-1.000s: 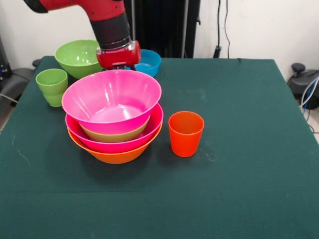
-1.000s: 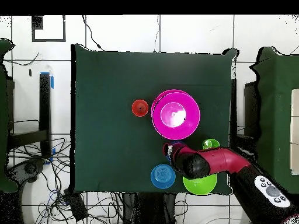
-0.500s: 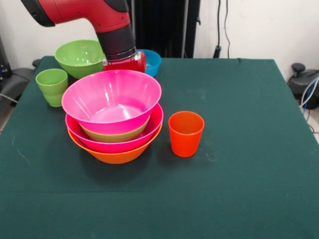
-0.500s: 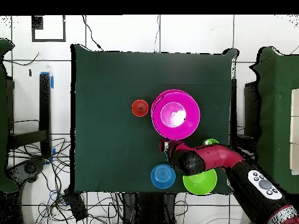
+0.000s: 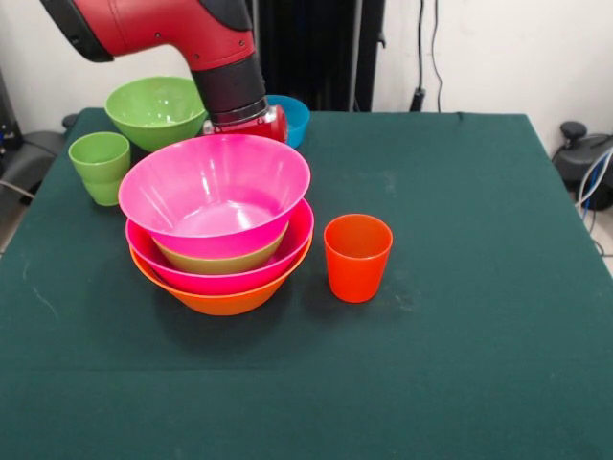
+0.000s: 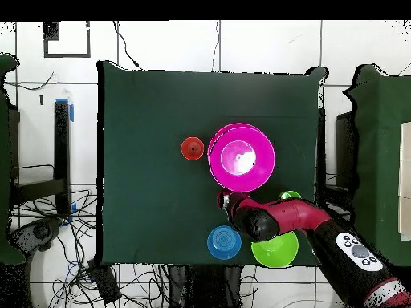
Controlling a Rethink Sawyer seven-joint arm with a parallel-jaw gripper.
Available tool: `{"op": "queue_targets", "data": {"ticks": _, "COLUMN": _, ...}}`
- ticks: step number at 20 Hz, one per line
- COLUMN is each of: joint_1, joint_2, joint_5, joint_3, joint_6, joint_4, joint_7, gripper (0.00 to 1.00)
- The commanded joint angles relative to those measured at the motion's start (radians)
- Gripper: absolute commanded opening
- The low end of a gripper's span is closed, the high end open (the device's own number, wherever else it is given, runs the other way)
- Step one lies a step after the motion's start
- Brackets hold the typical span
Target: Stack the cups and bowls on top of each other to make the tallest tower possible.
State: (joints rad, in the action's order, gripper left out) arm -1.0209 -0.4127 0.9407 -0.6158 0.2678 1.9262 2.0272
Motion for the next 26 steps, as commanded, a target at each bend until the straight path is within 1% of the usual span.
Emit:
{"op": "queue_targets", "data": {"ticks": 1, "joint_1": 0.042, "joint_2": 0.024, "joint_5": 0.073, "joint_3": 0.019, "joint_6": -0.035, "joint_4": -0.068, "joint_7": -0.052, "gripper": 0.00}}
{"op": "queue_targets", "data": {"ticks": 3, "joint_1": 0.053, "joint_2": 0.021, "joint_5": 0.070, "joint_3": 0.025, "joint_6": -0.042, "joint_4": -0.063, "joint_7": -0.034, "gripper": 0.00}}
{"op": "queue_targets", "data": {"ticks": 6, "joint_1": 0.085, "joint_2": 0.014, "joint_5": 0.064, "joint_3": 0.052, "joint_6": -0.070, "joint_4": -0.048, "joint_7": 0.021, "gripper": 0.00}}
{"op": "queue_targets", "data": {"ticks": 9, "joint_1": 0.138, "joint_2": 0.026, "joint_5": 0.061, "joint_3": 0.098, "joint_6": -0.124, "joint_4": -0.040, "joint_7": 0.091, "gripper": 0.00}}
{"op": "queue_targets", "data": {"ticks": 11, "joint_1": 0.189, "joint_2": 0.037, "joint_5": 0.049, "joint_3": 0.140, "joint_6": -0.180, "joint_4": -0.035, "joint_7": 0.144, "gripper": 0.00}}
{"op": "queue_targets", "data": {"ticks": 12, "joint_1": 0.223, "joint_2": 0.040, "joint_5": 0.037, "joint_3": 0.164, "joint_6": -0.214, "joint_4": -0.031, "joint_7": 0.174, "gripper": 0.00}}
{"op": "queue_targets", "data": {"ticks": 15, "joint_1": 0.283, "joint_2": 0.046, "joint_5": -0.006, "joint_3": 0.211, "joint_6": -0.279, "joint_4": -0.024, "joint_7": 0.204, "gripper": 0.00}}
{"op": "queue_targets", "data": {"ticks": 17, "joint_1": 0.315, "joint_2": 0.044, "joint_5": -0.043, "joint_3": 0.235, "joint_6": -0.305, "joint_4": -0.017, "joint_7": 0.216, "gripper": 0.00}}
{"op": "queue_targets", "data": {"ticks": 18, "joint_1": 0.346, "joint_2": 0.041, "joint_5": -0.065, "joint_3": 0.258, "joint_6": -0.329, "joint_4": -0.011, "joint_7": 0.230, "gripper": 0.00}}
{"op": "queue_targets", "data": {"ticks": 22, "joint_1": 0.404, "joint_2": 0.043, "joint_5": -0.139, "joint_3": 0.299, "joint_6": -0.382, "joint_4": 0.007, "joint_7": 0.235, "gripper": 0.00}}
{"op": "queue_targets", "data": {"ticks": 24, "joint_1": 0.423, "joint_2": 0.051, "joint_5": -0.170, "joint_3": 0.310, "joint_6": -0.404, "joint_4": 0.010, "joint_7": 0.229, "gripper": 0.00}}
{"op": "queue_targets", "data": {"ticks": 26, "joint_1": 0.425, "joint_2": 0.058, "joint_5": -0.192, "joint_3": 0.309, "joint_6": -0.413, "joint_4": 0.015, "joint_7": 0.214, "gripper": 0.00}}
